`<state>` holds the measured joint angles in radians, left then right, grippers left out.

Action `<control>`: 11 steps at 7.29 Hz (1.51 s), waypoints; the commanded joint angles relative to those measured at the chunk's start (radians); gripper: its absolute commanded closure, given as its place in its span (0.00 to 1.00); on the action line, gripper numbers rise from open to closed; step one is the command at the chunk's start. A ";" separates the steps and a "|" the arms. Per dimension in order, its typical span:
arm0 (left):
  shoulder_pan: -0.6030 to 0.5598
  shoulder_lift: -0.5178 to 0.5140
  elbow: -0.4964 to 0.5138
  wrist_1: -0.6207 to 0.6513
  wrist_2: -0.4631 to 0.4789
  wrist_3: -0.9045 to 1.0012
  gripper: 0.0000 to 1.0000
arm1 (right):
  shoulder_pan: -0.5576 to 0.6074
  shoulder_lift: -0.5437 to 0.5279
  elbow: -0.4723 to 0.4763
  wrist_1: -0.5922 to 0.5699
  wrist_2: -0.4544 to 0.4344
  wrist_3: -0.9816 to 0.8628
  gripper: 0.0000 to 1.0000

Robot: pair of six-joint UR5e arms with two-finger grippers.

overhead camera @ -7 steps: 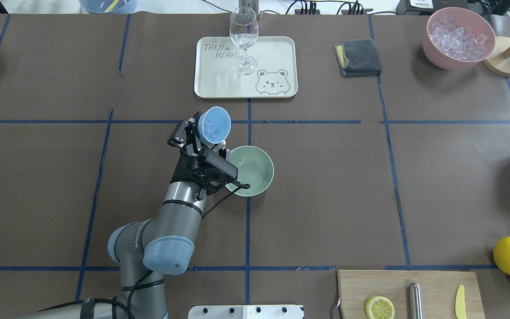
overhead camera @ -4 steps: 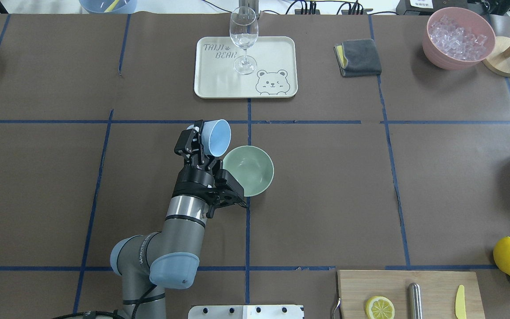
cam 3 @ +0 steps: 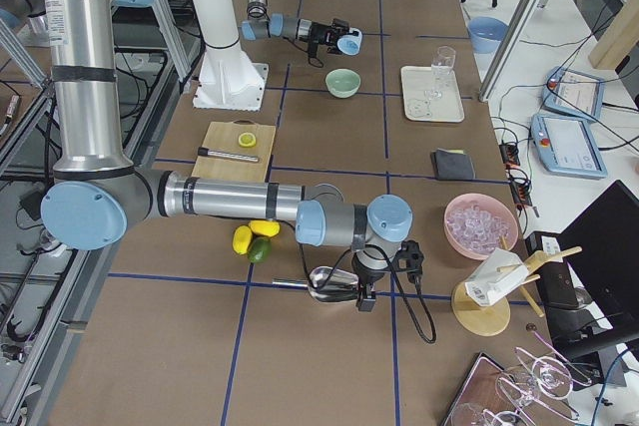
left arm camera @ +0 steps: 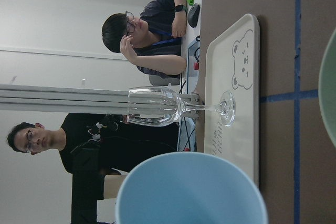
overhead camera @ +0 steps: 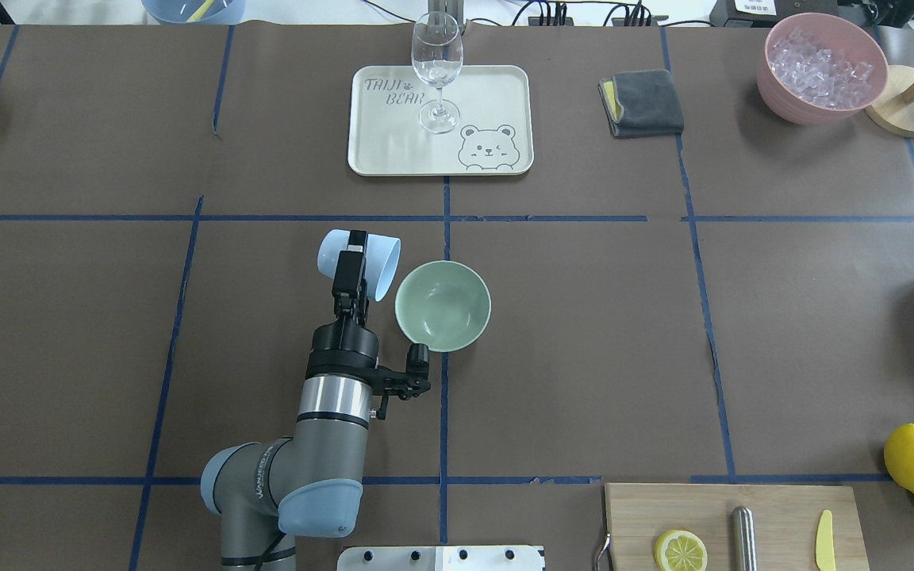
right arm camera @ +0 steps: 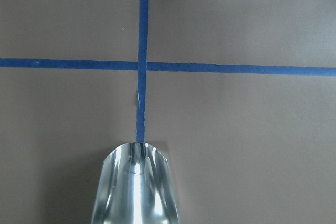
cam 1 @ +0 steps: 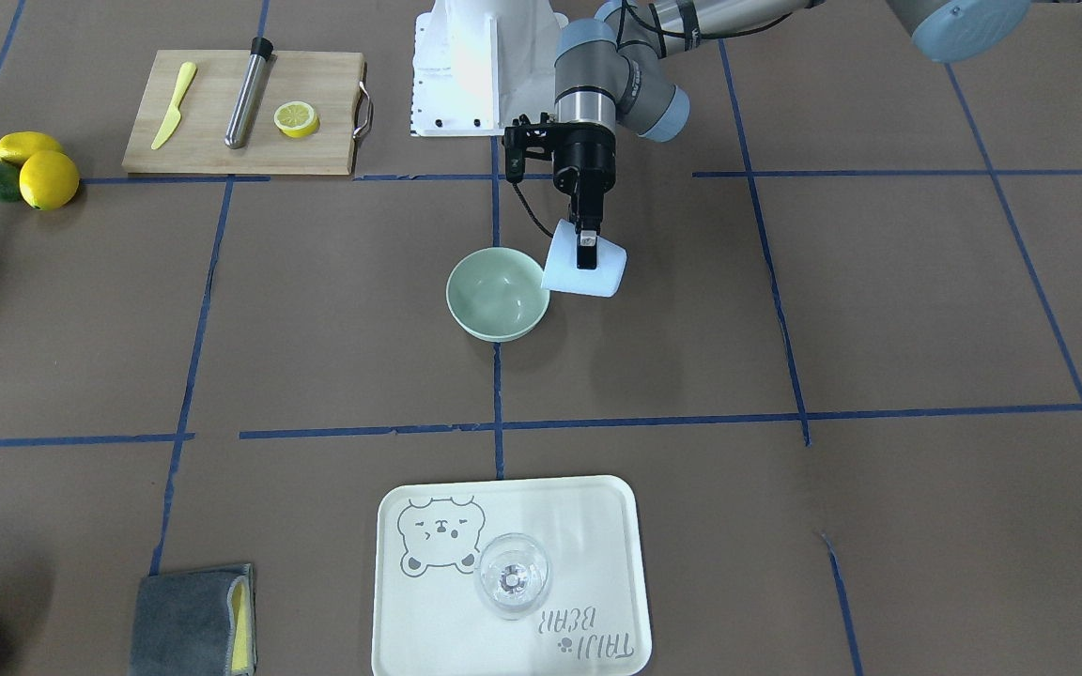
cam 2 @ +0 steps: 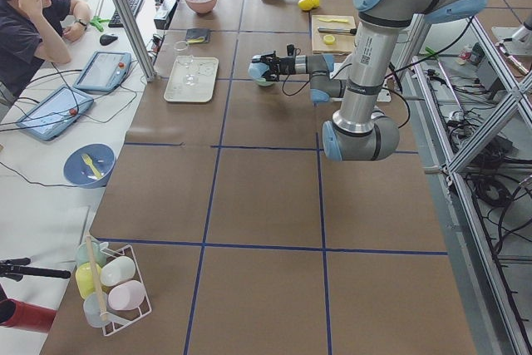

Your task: Pour ice into bowl

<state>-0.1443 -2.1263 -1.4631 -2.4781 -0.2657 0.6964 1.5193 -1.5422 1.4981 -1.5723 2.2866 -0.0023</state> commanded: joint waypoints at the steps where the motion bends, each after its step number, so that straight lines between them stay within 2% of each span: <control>1: 0.006 -0.003 0.017 0.001 0.034 0.144 1.00 | 0.010 0.001 -0.021 0.000 0.001 0.001 0.00; 3: 0.029 -0.014 0.021 0.004 0.034 0.266 1.00 | 0.018 0.001 -0.030 0.000 0.001 0.001 0.00; 6: 0.031 -0.030 0.021 0.039 0.036 0.276 1.00 | 0.025 0.001 -0.044 0.000 0.002 0.001 0.00; 11: 0.029 -0.026 0.017 0.006 0.033 0.272 1.00 | 0.033 0.002 -0.047 0.000 0.002 -0.001 0.00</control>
<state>-0.1137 -2.1562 -1.4418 -2.4507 -0.2319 0.9719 1.5517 -1.5412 1.4515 -1.5723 2.2887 -0.0029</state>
